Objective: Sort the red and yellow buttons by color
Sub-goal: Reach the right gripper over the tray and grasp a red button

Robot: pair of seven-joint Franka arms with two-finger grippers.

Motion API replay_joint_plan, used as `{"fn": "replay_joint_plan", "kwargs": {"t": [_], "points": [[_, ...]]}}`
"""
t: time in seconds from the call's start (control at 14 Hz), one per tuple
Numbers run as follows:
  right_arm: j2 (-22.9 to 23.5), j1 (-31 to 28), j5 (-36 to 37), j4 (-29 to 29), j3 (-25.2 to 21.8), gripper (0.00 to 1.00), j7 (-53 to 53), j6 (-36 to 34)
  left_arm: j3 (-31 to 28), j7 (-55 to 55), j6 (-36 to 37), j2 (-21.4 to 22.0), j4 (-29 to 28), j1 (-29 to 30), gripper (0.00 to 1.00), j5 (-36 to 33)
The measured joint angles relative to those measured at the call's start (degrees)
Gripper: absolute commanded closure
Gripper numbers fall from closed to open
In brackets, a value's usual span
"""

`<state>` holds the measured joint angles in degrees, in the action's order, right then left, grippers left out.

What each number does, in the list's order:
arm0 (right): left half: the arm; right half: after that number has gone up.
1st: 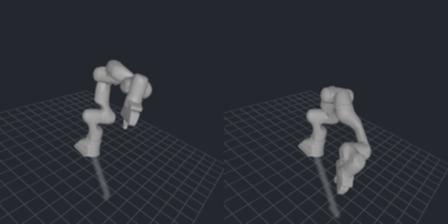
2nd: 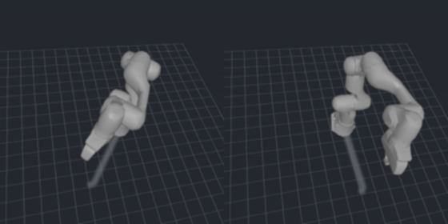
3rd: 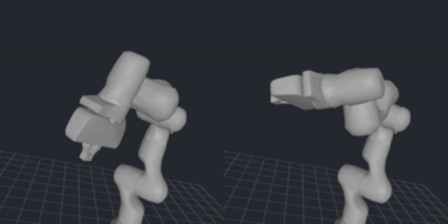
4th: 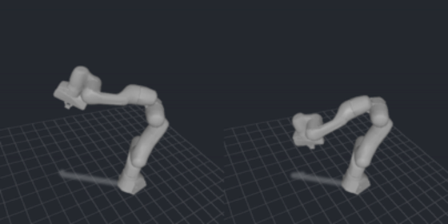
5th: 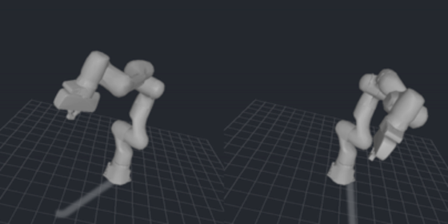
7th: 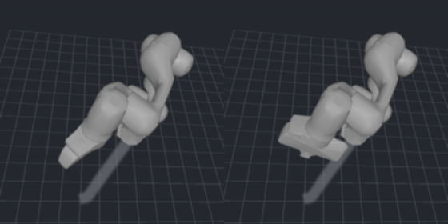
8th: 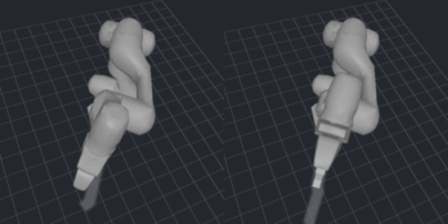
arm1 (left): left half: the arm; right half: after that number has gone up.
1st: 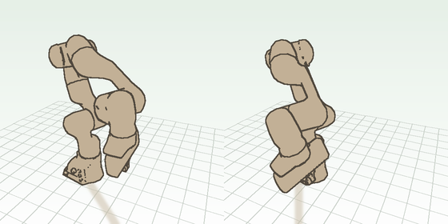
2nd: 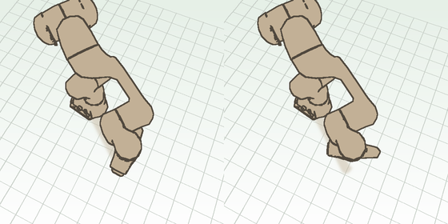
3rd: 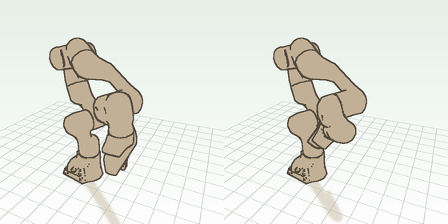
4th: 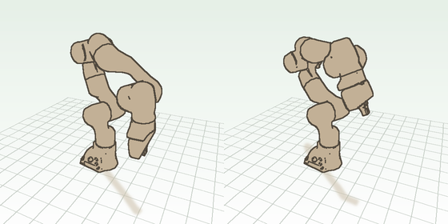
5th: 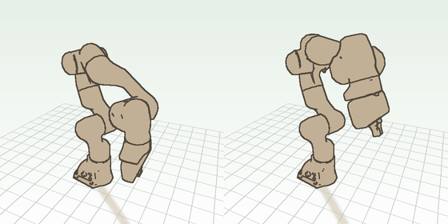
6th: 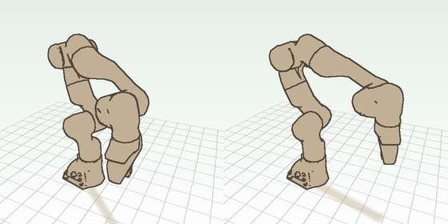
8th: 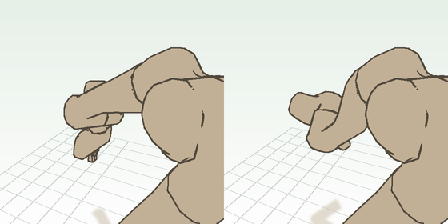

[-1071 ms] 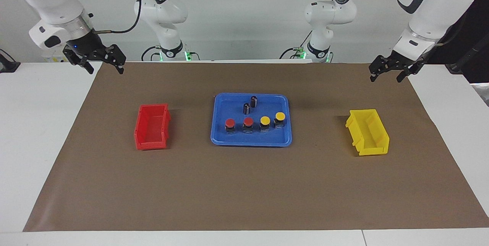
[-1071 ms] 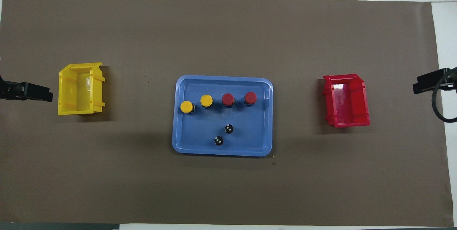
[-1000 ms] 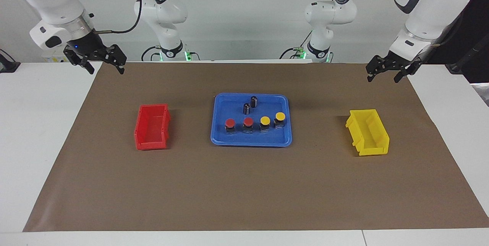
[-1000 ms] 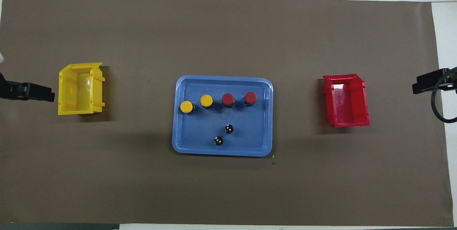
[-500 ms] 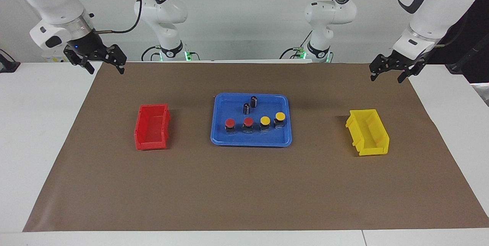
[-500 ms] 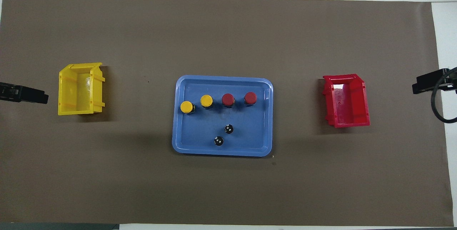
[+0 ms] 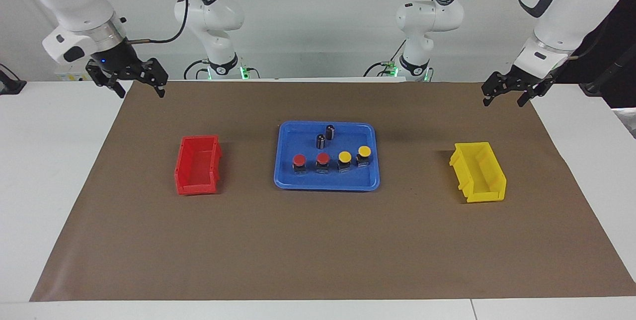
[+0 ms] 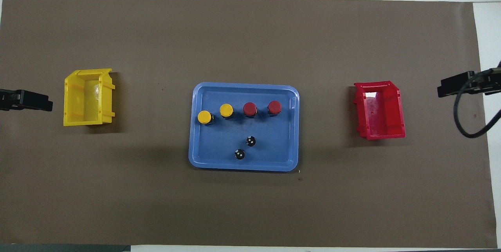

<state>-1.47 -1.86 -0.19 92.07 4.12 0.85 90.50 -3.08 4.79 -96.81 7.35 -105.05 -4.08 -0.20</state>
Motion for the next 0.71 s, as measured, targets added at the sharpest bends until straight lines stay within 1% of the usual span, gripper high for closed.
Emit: {"fn": "replay_joint_plan", "kwargs": {"t": [0.07, 0.21, 0.43, 0.57, 0.71], "points": [[0.95, 3.51, -0.03, -0.05, 0.33, 0.0, 4.72, 1.3, 0.03, -0.19, 0.07, 0.0, 0.0, -0.02, 0.0, 0.0], [4.5, 11.12, -0.03, -0.22, 0.95, 0.0, 15.02, 5.74, 0.09, -0.39, 0.32, 0.0, 0.0, -0.05, 0.0, 0.0], [12.8, 21.18, 0.01, 0.02, 1.19, 0.0, 27.73, 17.19, 0.03, -0.47, 0.16, -0.01, 0.07, -0.03, 0.0, 0.0], [17.48, 24.67, 0.13, 1.62, 1.18, 0.0, 31.14, 23.44, 0.1, -0.47, 0.27, -1.17, 1.75, -0.1, 0.0, 0.0], [19.2, 25.69, 0.13, 5.3, 1.11, 0.0, 31.45, 29.34, 0.49, -0.47, 1.16, -4.77, 6.19, -0.24, 0.0, 0.0]]}}
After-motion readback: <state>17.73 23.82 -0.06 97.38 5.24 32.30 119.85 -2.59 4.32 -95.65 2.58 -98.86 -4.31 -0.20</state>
